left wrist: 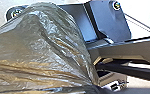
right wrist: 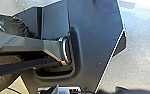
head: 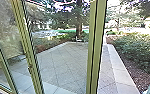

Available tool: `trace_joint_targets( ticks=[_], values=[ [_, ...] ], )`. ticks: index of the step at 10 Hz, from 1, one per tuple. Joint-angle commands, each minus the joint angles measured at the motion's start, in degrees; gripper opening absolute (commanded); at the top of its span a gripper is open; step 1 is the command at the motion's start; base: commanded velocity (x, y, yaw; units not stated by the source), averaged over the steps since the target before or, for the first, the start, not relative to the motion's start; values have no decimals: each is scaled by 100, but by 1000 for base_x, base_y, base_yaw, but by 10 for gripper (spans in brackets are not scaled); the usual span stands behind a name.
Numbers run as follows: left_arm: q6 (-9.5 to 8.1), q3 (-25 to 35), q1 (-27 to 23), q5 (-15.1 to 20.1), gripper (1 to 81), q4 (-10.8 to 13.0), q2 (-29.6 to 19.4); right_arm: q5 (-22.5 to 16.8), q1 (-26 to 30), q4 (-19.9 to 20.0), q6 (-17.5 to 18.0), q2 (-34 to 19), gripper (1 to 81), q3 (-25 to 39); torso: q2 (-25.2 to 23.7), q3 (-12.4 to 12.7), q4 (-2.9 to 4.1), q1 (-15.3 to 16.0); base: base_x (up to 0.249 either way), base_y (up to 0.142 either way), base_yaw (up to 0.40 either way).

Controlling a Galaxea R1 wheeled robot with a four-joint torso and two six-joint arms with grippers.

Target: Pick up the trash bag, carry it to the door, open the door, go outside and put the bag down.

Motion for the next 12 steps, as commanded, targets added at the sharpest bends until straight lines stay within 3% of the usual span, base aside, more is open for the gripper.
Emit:
trace_joint_targets(
  ticks=[1, 6, 12],
  values=[
    [54, 21, -271, 320, 10, 71, 15, -260, 265, -11, -8, -13, 811, 13, 0, 0, 0, 0, 0, 0, 0],
    [54, 21, -271, 347, 10, 79, 7, -260, 256, -55, -8, 41, 811, 13, 0, 0, 0, 0, 0, 0, -25],
    [62, 21, -271, 364, 10, 88, 24, -260, 247, -55, -8, 93, 811, 13, 0, 0, 0, 0, 0, 0, -235]
  ],
)
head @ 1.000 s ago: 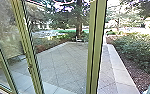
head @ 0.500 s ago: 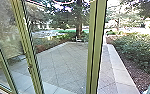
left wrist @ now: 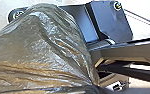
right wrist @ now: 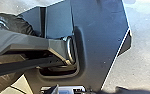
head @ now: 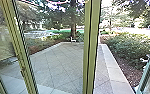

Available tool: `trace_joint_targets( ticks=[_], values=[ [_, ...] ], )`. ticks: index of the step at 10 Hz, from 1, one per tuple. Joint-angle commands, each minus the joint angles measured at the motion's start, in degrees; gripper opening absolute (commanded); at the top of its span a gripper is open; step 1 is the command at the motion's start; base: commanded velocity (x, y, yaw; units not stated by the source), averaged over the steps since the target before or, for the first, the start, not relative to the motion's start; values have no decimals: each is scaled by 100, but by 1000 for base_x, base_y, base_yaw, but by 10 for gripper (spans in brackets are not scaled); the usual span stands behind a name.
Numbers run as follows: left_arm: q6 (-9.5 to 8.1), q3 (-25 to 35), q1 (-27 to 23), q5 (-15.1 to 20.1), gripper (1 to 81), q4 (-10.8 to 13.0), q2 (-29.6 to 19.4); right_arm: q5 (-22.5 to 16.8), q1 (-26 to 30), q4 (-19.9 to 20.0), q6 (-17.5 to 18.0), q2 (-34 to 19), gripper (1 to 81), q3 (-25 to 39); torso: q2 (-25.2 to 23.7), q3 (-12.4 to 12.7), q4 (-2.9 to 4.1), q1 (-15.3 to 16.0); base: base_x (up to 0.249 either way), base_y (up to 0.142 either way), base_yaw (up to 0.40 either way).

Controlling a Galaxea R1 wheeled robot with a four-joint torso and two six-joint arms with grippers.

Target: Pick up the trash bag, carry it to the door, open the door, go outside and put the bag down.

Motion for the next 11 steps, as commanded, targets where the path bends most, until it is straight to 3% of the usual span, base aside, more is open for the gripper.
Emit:
trace_joint_targets(
  ticks=[1, 4, 5, 6, 7, 8, 9, 10, 11],
  values=[
    [46, 36, -244, 331, 10, 93, 40, -293, 289, -16, -8, -9, 811, 25, 0, 0, 0, 0, 0, 0, -291],
    [38, 36, -244, 331, 10, 147, 40, -293, 289, 10, -8, -9, 811, 25, 0, 2, 0, 0, 0, 0, -291],
    [38, 36, -253, 331, 10, 147, 40, -293, 289, 10, -8, -9, 811, 17, -2, 2, 565, 0, 0, 0, -291],
    [38, 36, -253, 331, 10, 147, 40, -293, 280, 19, -8, -9, 811, 17, -2, 2, 593, 0, 0, 0, -291],
    [38, 36, -245, 331, 10, 147, 40, -293, 280, 19, -8, -18, 811, 17, -2, 2, 687, 0, 0, 0, -295],
    [38, 36, -244, 331, 10, 147, 40, -293, 280, 11, -8, -10, 811, 17, -2, 2, 291, 0, 0, 0, -304],
    [38, 36, -244, 331, 10, 147, 31, -293, 288, 10, -8, -9, 811, 17, -2, 2, 466, 0, 0, 0, -305],
    [38, 36, -244, 331, 10, 147, 31, -293, 288, 10, -8, -9, 811, 17, -2, 2, 555, 0, 0, 0, -305],
    [38, 36, -244, 331, 10, 155, 31, -293, 289, 2, 0, -17, 811, 17, -2, 2, 586, 0, 0, 0, -306]
  ],
)
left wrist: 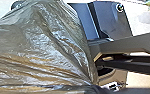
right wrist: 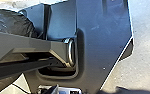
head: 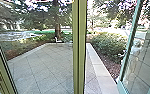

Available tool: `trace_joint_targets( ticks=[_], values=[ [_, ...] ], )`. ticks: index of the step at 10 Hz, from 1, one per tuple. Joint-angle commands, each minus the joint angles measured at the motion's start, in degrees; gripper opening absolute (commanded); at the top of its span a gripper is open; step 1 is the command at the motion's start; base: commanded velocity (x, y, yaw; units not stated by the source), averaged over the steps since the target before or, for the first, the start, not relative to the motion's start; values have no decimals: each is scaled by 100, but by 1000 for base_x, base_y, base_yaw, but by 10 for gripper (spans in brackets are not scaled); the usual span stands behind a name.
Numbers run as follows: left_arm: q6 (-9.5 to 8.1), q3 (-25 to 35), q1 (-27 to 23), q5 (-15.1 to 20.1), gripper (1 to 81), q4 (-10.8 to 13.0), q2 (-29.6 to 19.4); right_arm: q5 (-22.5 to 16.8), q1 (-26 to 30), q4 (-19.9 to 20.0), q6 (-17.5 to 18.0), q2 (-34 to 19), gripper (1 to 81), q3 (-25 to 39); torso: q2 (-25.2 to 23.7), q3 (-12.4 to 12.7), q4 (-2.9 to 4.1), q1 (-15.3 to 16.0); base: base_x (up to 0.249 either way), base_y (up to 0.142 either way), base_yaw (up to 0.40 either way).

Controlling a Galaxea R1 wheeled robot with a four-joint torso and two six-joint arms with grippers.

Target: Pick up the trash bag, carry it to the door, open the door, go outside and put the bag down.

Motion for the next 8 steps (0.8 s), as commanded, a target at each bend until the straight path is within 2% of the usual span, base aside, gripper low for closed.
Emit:
trace_joint_targets(
  ticks=[1, 6, 8],
  values=[
    [38, 42, -264, 330, 10, 50, 24, -300, 284, -3, -11, -15, 811, 16, 0, 0, 0, 0, 0, 0, -305],
    [38, 42, -264, 330, 10, 42, -11, -300, 284, -12, -11, 11, 811, 16, 0, 0, 0, -2, 0, 0, -162],
    [38, 42, -264, 330, 10, 42, -11, -327, 293, -20, -11, 20, 811, 16, 0, 0, 0, -2, 0, -30, 0]
  ],
)
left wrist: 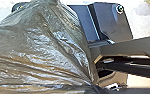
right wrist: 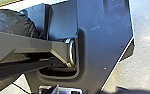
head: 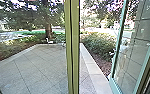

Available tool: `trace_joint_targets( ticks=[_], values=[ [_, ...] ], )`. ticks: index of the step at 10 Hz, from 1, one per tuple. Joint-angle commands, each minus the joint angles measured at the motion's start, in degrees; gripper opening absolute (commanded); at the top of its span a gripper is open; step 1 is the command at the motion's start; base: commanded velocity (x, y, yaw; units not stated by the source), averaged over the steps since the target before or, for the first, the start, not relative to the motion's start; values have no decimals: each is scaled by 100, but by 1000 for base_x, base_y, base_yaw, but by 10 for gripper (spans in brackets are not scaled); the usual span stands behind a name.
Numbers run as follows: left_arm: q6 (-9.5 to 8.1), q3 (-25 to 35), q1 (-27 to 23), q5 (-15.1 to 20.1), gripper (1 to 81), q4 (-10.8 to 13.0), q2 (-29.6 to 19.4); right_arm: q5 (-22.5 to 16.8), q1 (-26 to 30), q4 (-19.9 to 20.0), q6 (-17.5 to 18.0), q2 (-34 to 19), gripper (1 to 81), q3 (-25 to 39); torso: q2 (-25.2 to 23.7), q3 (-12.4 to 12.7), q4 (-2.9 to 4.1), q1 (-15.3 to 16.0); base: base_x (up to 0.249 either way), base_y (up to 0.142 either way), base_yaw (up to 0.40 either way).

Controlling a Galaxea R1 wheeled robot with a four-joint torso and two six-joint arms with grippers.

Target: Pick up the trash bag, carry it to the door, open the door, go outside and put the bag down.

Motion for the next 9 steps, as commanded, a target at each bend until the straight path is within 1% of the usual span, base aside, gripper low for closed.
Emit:
trace_joint_targets(
  ticks=[1, 6, 9],
  values=[
    [38, 42, -252, 331, 10, 67, 9, -345, 308, -18, -17, 8, 811, 17, 0, 0, 0, 0, 0, 0, 0],
    [20, 34, -252, 279, 10, 41, -26, -390, 308, -18, -8, 140, 811, 8, 0, 0, 0, 0, 0, 0, 0],
    [29, 34, -243, 270, 10, 49, -202, -398, 212, -36, -17, 280, 811, 8, 0, 0, 0, 0, 0, 0, 0]
  ],
)
